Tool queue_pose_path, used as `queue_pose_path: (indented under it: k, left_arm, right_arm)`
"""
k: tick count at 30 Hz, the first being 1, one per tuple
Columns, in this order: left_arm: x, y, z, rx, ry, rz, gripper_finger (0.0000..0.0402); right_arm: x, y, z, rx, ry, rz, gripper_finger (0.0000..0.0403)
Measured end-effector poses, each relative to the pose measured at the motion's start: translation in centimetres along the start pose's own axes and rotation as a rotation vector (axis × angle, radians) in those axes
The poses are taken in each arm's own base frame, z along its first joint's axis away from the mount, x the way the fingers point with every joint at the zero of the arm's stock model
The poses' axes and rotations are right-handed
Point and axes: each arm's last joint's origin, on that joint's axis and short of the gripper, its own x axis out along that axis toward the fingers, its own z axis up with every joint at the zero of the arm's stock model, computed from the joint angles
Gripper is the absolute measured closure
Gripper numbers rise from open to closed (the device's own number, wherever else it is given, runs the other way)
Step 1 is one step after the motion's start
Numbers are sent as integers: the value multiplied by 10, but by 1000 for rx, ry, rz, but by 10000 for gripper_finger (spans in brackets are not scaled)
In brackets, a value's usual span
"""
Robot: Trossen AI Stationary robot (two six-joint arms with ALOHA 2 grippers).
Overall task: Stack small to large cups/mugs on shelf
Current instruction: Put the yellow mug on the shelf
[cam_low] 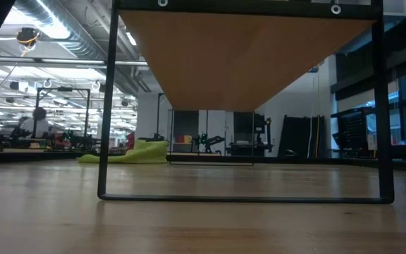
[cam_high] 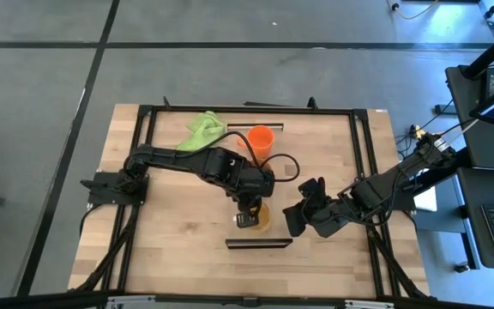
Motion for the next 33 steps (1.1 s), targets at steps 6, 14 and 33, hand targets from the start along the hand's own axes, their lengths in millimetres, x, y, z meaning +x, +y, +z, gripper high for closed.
queue_pose_path:
  k: [6, 14, 33]
  left_arm:
    - [0, 0, -1, 0, 6, 0, 362]
    - [0, 0, -3, -2, 45, -25, 360]
    - [-6, 2, -5, -2, 35, 5, 352]
  right_arm:
    - [0, 0, 0, -1, 0, -2, 389]
    - [0, 0, 0, 0, 0, -2, 396]
    - [0, -1, 0, 24, 1, -12, 382]
